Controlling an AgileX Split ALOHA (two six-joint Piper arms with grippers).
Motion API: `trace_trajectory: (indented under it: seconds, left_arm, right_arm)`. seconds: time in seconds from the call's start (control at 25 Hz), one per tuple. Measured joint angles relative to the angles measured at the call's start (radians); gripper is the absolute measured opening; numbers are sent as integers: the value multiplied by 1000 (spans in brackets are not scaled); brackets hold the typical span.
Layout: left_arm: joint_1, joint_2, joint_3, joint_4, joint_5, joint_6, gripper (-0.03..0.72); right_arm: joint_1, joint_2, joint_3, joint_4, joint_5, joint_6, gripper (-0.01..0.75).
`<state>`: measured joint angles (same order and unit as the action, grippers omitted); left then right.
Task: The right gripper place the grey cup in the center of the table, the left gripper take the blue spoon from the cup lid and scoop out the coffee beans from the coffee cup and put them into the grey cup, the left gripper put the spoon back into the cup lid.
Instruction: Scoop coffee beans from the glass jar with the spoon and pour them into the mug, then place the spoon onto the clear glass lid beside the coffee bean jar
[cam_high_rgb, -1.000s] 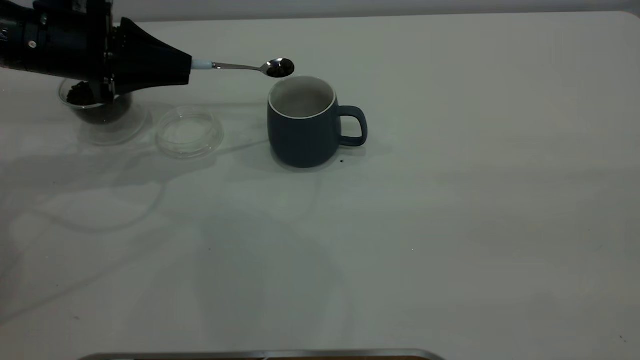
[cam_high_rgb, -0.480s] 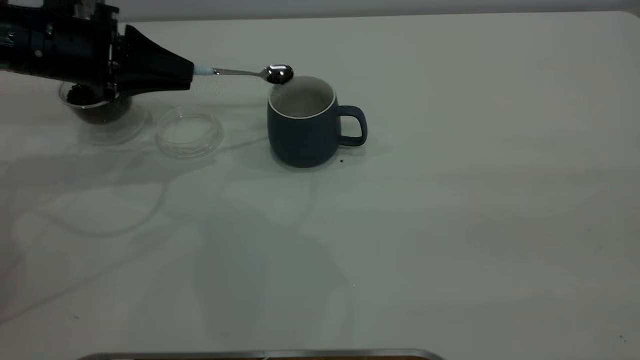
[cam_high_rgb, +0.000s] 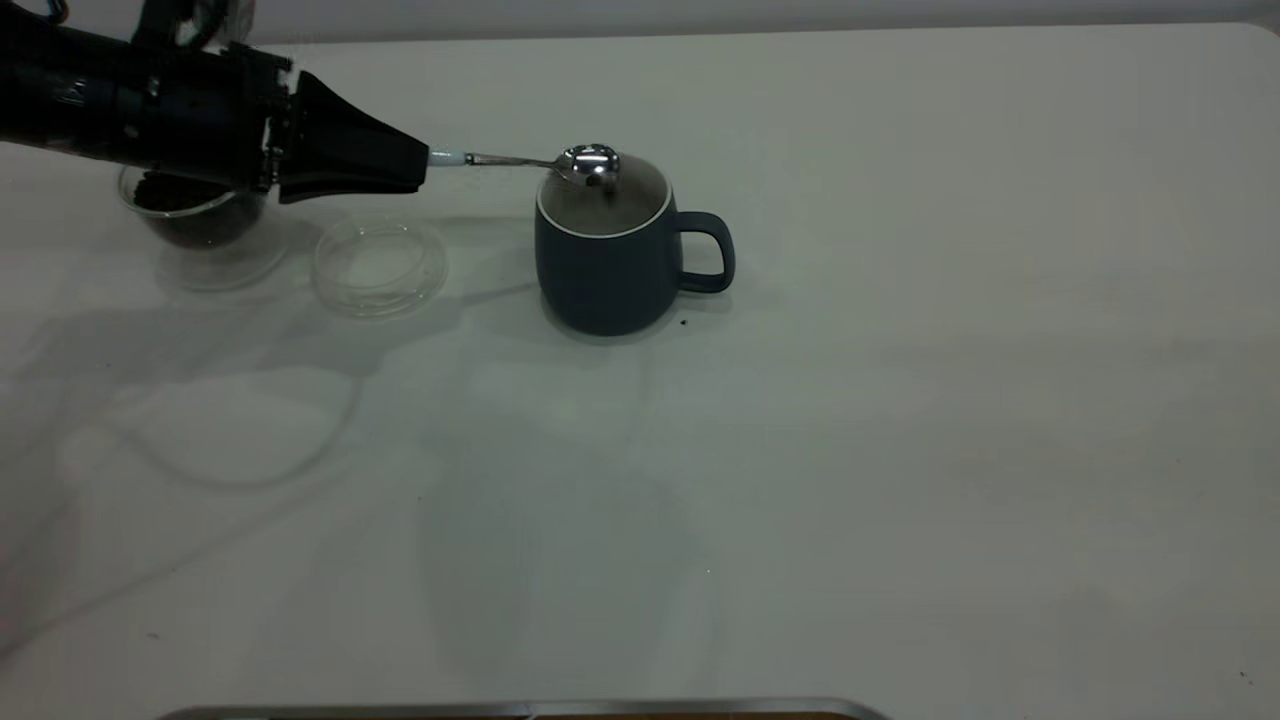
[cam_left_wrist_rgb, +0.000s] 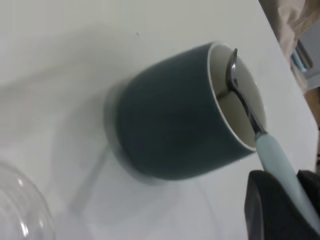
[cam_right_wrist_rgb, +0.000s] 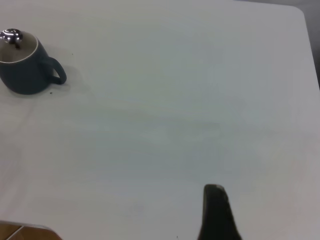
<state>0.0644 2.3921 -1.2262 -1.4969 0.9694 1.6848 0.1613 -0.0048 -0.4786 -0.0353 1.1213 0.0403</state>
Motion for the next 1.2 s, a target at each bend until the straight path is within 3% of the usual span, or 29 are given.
trace_trajectory:
  seconds: [0.32,0.48,0.8,1.2]
  left_arm:
    - [-14,0,0,-26,-9,302,132]
    - [-14,0,0,-55,-6,351,132]
    - [-14,0,0,-68,36,310,132]
    - [-12,-101,0,-68,158,92,132]
  right_arm:
    - [0,0,0,0,0,0,531]
    - [0,0,0,0,0,0,531]
    - [0,0,0,0,0,0,531]
    - [0,0,0,0,0,0,531]
